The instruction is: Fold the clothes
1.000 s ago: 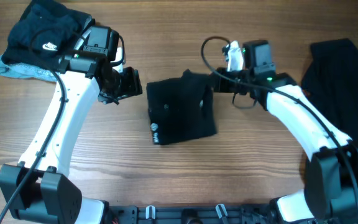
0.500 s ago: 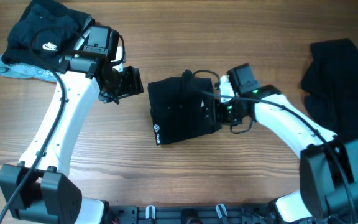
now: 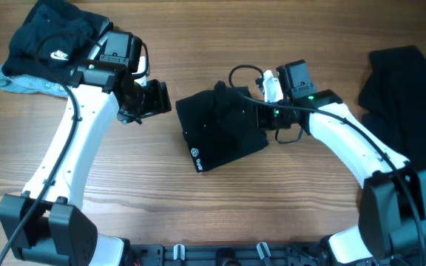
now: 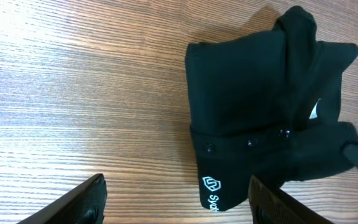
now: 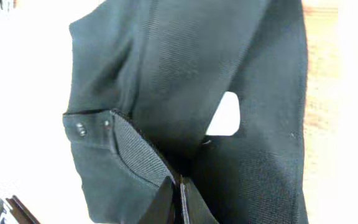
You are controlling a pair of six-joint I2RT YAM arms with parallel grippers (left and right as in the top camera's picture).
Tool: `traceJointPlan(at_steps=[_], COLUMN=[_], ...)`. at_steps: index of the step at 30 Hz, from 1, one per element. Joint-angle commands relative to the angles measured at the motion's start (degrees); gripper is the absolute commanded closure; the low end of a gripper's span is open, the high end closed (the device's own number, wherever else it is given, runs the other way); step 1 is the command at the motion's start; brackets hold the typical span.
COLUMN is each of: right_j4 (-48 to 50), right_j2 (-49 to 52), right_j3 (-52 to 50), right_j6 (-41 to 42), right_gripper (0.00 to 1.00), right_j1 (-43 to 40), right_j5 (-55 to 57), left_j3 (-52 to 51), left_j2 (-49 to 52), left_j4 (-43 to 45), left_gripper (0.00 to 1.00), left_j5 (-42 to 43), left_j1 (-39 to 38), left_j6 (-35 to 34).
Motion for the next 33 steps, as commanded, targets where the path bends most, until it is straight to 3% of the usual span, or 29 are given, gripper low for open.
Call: traceJointPlan(at_steps=[1, 2, 3, 4, 5, 6, 10, 12, 13, 17, 18, 21, 24, 29, 32, 33], right_j4=[-0.31, -0.66, -1.44, -2.23, -3.08, -3.78, -6.40, -6.62, -2.67, 4.85, 6.47, 7.04, 7.13, 7.43, 7.98, 7.98], right_j2=[-1.11, -1.11, -1.03, -1.03, -1.03, -1.05, -1.14, -0.81, 0.70, 10.69, 13.53, 16.00, 15.89, 15.89, 15.89, 15.89], right_j3=[1.11, 1.11, 1.11, 1.11, 1.11, 1.11, 1.07, 0.83, -0.37, -2.69, -2.69, -2.69, -2.67, -2.69, -2.69, -2.67], right_j6=[-4.20, -4.17, -3.21, -0.55, 1.09, 0.96, -8.76, -7.50, 0.02, 21.20, 21.70, 23.67, 23.15, 23.12, 23.04, 23.04], right_gripper=[0.92, 0.66, 0.33, 0.25, 0.25, 0.33, 0.59, 0.69, 0.71, 0.69, 0.69, 0.68, 0.67, 0.66, 0.66, 0.66], right_j1=[0.09, 0.09, 0.09, 0.09, 0.07, 0.09, 0.63, 3.50, 6.38, 8.17, 8.13, 7.69, 7.69, 7.69, 7.72, 7.69], right_j5=[3.76, 6.82, 13.00, 17.86, 20.68, 19.15, -8.55, -10.73, -6.67, -0.90, -2.71, -3.87, -4.31, -4.28, -4.31, -4.28], left_j3=[-0.50, -0.50, -0.50, -0.50, -0.50, -0.50, -0.50, -0.55, -0.55, -0.76, -2.03, -9.18, -17.05, -27.36, -27.98, -27.98], left_j2=[0.55, 0.55, 0.55, 0.55, 0.55, 0.55, 0.55, 0.57, 0.90, 4.22, 5.81, 9.07, 10.23, 14.53, 17.51, 18.29], left_j4=[0.66, 0.74, 0.81, 0.79, 0.76, 0.70, -0.39, -0.39, -0.35, -0.15, 0.79, 8.87, 20.00, 38.84, 46.01, 47.58], left_gripper=[0.26, 0.26, 0.26, 0.26, 0.26, 0.25, 0.25, 0.27, 0.26, 0.15, 0.09, 0.02, 0.00, 0.00, 0.00, 0.05], left_j5=[-0.35, -0.35, -0.35, -0.35, -0.35, -0.35, -0.35, -0.31, -0.28, 3.02, 5.25, 16.59, 26.49, 32.98, 32.96, 32.83], left_j1=[0.17, 0.17, 0.17, 0.17, 0.17, 0.17, 0.17, 0.17, 0.17, 0.17, 0.17, 0.17, 0.17, -0.09, -2.84, -4.26], left_j6=[0.98, 0.98, 0.98, 0.98, 0.98, 0.98, 0.98, 0.96, 0.94, 0.92, 0.94, 0.87, 0.48, -7.30, -11.78, -12.79])
